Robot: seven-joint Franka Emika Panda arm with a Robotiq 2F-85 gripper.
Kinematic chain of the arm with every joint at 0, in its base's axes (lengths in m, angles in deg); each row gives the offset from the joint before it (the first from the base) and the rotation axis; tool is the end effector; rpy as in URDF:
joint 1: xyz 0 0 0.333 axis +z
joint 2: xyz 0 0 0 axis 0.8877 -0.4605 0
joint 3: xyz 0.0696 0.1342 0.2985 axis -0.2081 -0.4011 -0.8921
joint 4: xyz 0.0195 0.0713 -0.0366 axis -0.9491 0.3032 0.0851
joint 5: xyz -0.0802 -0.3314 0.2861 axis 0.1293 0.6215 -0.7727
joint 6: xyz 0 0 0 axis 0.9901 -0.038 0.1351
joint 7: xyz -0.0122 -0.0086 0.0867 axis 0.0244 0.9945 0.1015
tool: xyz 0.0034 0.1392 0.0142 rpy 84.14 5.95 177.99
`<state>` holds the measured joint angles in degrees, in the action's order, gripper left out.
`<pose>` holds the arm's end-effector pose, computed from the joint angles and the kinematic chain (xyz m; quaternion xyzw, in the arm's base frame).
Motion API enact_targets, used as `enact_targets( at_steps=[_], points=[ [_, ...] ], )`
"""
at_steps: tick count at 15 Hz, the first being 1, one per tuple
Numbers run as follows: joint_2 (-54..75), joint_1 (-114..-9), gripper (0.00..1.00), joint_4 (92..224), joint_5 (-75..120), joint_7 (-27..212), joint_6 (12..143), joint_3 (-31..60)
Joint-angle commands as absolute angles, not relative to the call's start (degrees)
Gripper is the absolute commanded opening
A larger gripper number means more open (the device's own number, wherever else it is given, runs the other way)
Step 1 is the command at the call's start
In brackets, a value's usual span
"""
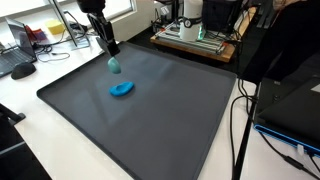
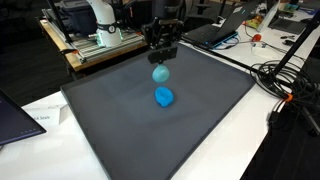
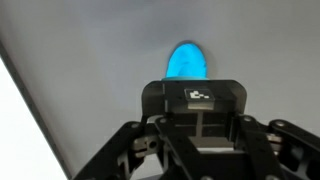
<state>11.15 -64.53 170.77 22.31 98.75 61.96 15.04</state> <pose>0.6673 -0.0730 0.3370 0.9905 -0.1340 -0.0143 0.0281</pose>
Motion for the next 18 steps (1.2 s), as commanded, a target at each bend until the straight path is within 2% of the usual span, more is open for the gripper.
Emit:
enact_targets(
  at_steps=[1, 4, 5, 12, 13, 18],
  points=[
    [11.6, -61.2, 0.22, 169.5, 28.3, 106.2, 59.1, 15.2],
    [11.3, -58.4, 0.22, 168.5, 32.7, 113.8, 57.3, 15.2],
    [11.1, -60.1, 0.47, 169.6, 29.8, 109.5, 59.3, 14.7],
    [11.1, -58.9, 0.47, 169.2, 31.4, 112.8, 58.5, 14.8],
    [11.1, -58.9, 0.22, 169.2, 31.4, 112.8, 58.5, 14.8],
    [10.9, -58.0, 0.22, 164.4, 31.3, 112.4, 53.0, 13.9]
  ],
)
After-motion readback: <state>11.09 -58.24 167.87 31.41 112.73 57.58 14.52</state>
